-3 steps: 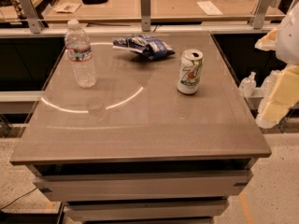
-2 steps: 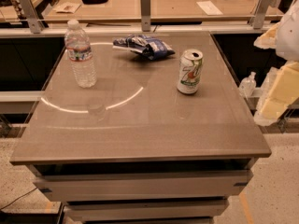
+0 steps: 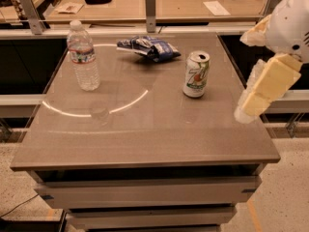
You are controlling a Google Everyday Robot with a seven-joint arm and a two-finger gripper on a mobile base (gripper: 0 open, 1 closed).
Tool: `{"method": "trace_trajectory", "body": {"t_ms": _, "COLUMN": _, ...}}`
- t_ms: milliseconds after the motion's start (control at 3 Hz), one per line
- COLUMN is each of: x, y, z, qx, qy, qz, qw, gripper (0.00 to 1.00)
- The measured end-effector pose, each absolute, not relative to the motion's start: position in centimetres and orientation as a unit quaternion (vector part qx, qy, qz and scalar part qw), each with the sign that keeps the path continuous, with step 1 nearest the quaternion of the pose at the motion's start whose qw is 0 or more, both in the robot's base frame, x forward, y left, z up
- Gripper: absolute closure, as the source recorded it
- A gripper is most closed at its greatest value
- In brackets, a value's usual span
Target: Knock water bottle over
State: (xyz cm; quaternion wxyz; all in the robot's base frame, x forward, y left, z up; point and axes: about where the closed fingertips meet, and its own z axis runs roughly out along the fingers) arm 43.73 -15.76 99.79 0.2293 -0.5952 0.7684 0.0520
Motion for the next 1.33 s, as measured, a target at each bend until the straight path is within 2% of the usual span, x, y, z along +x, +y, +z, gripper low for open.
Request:
{"method": "trace_trajectory", "body": {"t_ms": 667, "x": 44.8, "y": -8.0, "z": 99.5, "qx": -0.584, "qy": 0.715, "qz": 0.143, "qw": 0.357, "gripper": 0.00}}
{"method": "trace_trajectory", "body": {"t_ms": 1333, "x": 48.0, "y": 1.3, "z": 99.6, "qx": -0.576, "qy": 0.673, "qz": 0.159, "qw": 0.436, "gripper": 0.00}}
